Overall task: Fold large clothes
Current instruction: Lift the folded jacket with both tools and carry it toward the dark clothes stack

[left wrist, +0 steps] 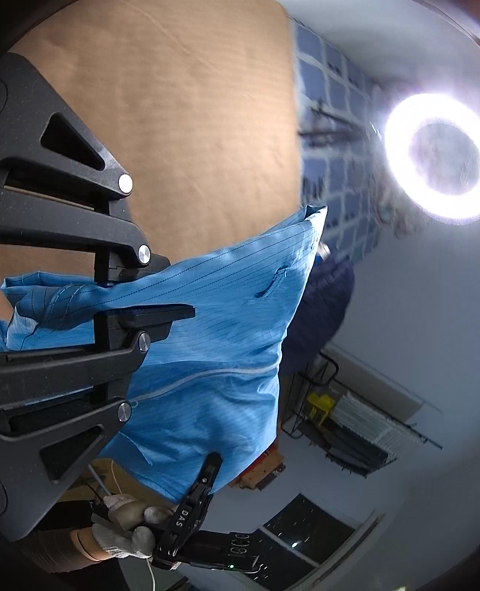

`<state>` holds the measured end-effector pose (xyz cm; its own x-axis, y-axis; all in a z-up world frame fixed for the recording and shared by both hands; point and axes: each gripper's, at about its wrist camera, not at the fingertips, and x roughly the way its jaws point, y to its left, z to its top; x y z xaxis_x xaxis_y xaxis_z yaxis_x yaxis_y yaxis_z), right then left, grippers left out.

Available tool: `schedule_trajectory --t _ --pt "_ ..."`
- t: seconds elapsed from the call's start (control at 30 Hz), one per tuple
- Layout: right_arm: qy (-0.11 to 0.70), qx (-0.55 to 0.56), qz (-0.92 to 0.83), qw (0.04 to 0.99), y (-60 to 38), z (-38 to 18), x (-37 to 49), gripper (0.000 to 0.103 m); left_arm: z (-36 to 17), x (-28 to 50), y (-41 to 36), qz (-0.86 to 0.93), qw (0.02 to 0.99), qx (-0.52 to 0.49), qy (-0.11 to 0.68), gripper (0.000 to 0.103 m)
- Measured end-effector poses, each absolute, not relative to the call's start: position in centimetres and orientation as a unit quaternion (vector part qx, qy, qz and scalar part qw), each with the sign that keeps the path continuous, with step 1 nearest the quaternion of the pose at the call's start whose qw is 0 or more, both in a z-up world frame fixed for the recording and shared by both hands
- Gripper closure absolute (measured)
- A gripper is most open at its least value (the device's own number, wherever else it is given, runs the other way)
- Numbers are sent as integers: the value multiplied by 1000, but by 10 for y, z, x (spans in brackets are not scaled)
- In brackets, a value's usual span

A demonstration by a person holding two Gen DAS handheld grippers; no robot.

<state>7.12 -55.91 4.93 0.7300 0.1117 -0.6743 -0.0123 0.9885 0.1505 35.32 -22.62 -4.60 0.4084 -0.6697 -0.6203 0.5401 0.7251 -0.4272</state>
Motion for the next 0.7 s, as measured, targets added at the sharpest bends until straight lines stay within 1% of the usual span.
schedule_trajectory --t 0.17,0.43,0.7 --pt "349 71 -11 935 -598 62 108 99 -34 397 -280 -388 834 -69 386 98" --pt "334 45 -61 939 -648 65 182 99 -35 480 -359 -403 840 -49 361 98" --pt "305 18 -92 948 -678 71 246 99 -33 562 -409 -387 859 -44 332 98"
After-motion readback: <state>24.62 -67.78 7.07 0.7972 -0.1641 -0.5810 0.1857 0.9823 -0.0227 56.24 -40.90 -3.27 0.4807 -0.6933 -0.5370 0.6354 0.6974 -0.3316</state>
